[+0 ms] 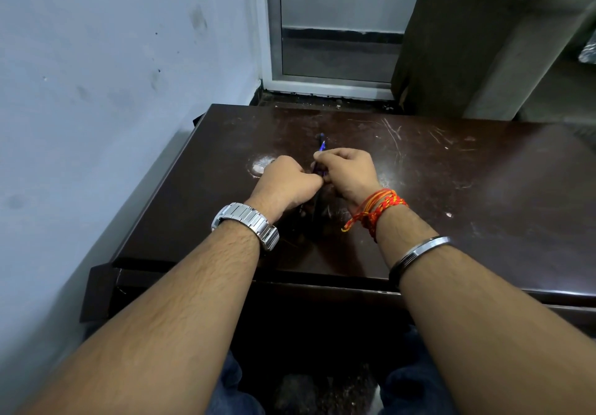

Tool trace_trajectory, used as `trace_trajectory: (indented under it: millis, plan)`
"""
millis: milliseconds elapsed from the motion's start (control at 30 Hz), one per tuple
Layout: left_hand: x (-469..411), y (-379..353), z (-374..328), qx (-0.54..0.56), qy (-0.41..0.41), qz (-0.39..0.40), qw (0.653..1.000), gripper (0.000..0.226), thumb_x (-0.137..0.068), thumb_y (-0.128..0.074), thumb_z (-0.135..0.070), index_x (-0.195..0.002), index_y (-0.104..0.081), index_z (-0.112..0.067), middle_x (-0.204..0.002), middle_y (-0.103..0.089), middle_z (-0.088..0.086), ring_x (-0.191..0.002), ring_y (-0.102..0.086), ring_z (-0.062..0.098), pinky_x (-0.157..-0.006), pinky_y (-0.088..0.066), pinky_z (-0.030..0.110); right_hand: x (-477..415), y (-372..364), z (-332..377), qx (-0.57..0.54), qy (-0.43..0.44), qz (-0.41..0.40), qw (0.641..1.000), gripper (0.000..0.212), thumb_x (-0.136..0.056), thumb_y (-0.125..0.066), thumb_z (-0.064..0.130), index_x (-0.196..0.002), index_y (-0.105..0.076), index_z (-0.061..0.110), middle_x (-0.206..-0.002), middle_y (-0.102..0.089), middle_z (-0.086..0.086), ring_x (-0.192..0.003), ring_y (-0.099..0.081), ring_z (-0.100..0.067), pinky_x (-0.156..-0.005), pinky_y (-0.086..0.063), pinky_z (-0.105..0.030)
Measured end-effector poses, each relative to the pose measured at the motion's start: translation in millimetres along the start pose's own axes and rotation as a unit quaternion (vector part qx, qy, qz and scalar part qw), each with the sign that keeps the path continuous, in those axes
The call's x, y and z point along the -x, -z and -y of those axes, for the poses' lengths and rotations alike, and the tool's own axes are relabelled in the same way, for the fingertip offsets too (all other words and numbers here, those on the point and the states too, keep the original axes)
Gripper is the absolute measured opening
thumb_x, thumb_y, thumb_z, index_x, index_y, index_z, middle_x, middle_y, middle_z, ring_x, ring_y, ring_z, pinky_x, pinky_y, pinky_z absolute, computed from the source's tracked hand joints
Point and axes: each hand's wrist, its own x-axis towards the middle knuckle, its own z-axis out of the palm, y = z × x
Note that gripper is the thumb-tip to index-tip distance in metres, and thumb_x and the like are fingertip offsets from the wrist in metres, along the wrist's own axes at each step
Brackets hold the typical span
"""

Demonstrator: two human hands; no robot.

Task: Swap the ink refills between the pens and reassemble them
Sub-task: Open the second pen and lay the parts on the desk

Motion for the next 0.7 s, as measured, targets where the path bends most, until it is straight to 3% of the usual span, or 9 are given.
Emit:
trace_trajectory:
  millis: [100, 233, 367, 467, 533, 700]
  plan:
    - [1, 1, -1, 0.028, 0.035, 0.046, 0.998, 0.025, -0.070, -0.060, -0.028, -0.074, -0.070, -0.005, -0.056, -0.073, 0.008, -0.056, -0.075, 0.027, -0.059, -0.063, 0.041, -3, 2, 2, -0.058, 0.011, -0.032, 0.998, 0.020, -0.092, -0.063, 0.015, -0.073, -0.067, 0.013, -0.075, -0.072, -0.008, -0.050, -0.057, -0.011, -0.046, -0.046, -0.026]
    - [3, 3, -2, 0.036, 0.079, 0.032, 0.996, 0.027, -0.073, -0.056, -0.025, -0.083, -0.067, -0.003, -0.047, -0.068, 0.003, -0.044, -0.070, 0.022, -0.047, -0.054, 0.029, -5, 3, 4, -0.116, 0.026, -0.071, 0.990, 0.015, -0.098, -0.056, 0.013, -0.084, -0.061, 0.009, -0.072, -0.069, -0.006, -0.053, -0.061, -0.011, -0.047, -0.051, -0.023]
    - [6, 10, -2, 0.031, 0.100, -0.019, 0.994, 0.023, -0.075, -0.052, -0.025, -0.070, -0.065, -0.007, -0.038, -0.059, -0.003, -0.030, -0.056, 0.014, -0.036, -0.040, 0.018, -10, 5, 4, -0.140, 0.042, -0.124, 0.981, 0.014, -0.097, -0.057, 0.013, -0.085, -0.060, 0.009, -0.070, -0.069, -0.004, -0.049, -0.061, -0.008, -0.049, -0.052, -0.022]
    - [5, 17, -1, 0.024, 0.091, -0.076, 0.993, 0.019, -0.072, -0.053, -0.022, -0.068, -0.067, -0.008, -0.046, -0.064, -0.002, -0.031, -0.052, 0.012, -0.035, -0.033, 0.013, -15, 10, -1, -0.069, 0.050, -0.155, 0.984, 0.017, -0.095, -0.061, 0.017, -0.079, -0.064, 0.012, -0.067, -0.070, -0.001, -0.051, -0.063, -0.007, -0.054, -0.056, -0.025]
    - [3, 19, -1, 0.029, 0.068, -0.088, 0.993, 0.024, -0.070, -0.055, -0.026, -0.074, -0.070, -0.007, -0.060, -0.066, 0.001, -0.043, -0.053, 0.016, -0.043, -0.036, 0.019, -16, 11, -5, -0.011, 0.039, -0.128, 0.991, 0.020, -0.092, -0.064, 0.018, -0.073, -0.067, 0.013, -0.066, -0.070, -0.003, -0.052, -0.065, -0.011, -0.060, -0.059, -0.030]
    - [2, 10, -3, 0.036, 0.004, -0.014, 0.999, 0.025, -0.070, -0.075, -0.034, -0.063, -0.067, -0.011, -0.047, -0.055, -0.005, -0.034, -0.040, 0.008, -0.042, -0.029, 0.020, -15, 4, -9, 0.012, 0.002, -0.058, 0.998, 0.020, -0.086, -0.070, 0.013, -0.066, -0.071, 0.012, -0.068, -0.072, -0.009, -0.061, -0.070, -0.019, -0.063, -0.059, -0.033]
